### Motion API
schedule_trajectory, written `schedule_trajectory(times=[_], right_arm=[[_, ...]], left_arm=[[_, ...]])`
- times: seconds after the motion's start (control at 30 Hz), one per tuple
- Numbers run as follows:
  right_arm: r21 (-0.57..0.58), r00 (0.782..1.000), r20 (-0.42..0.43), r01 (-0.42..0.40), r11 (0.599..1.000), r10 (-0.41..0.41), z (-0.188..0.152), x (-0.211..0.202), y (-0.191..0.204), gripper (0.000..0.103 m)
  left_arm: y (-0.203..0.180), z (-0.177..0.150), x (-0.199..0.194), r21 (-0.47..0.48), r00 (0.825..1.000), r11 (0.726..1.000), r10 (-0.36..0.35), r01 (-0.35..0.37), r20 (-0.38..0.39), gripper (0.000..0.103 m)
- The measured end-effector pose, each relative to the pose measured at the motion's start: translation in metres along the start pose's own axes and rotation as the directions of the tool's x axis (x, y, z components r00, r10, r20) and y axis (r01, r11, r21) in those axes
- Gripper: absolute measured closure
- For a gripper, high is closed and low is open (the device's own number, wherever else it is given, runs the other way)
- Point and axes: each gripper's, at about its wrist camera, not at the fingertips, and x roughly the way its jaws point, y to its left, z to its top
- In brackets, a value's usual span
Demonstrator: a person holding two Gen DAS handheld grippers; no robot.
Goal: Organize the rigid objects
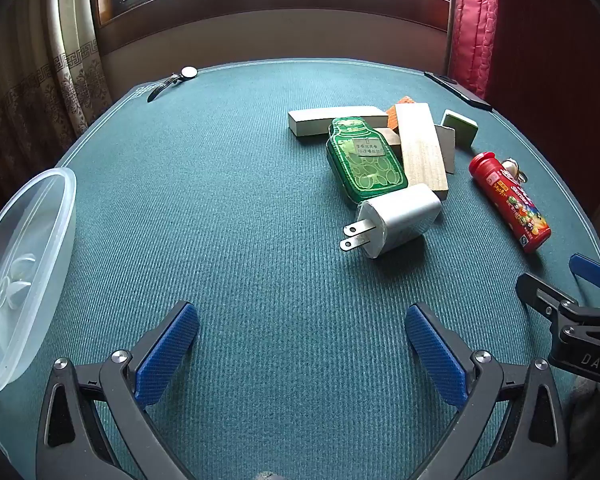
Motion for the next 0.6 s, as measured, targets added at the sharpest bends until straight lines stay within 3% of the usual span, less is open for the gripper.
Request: schedule_trajectory(times=[0.6], right_arm=[[-0.006,1.0,-0.001,0.0,1.0,0.0,-0.0002,-0.0001,0.0001,0.0]], left_arm=[[0.0,0.0008,0.0008,0.0,1.0,1.0,-0.001,0.001,-0.004,0.0]])
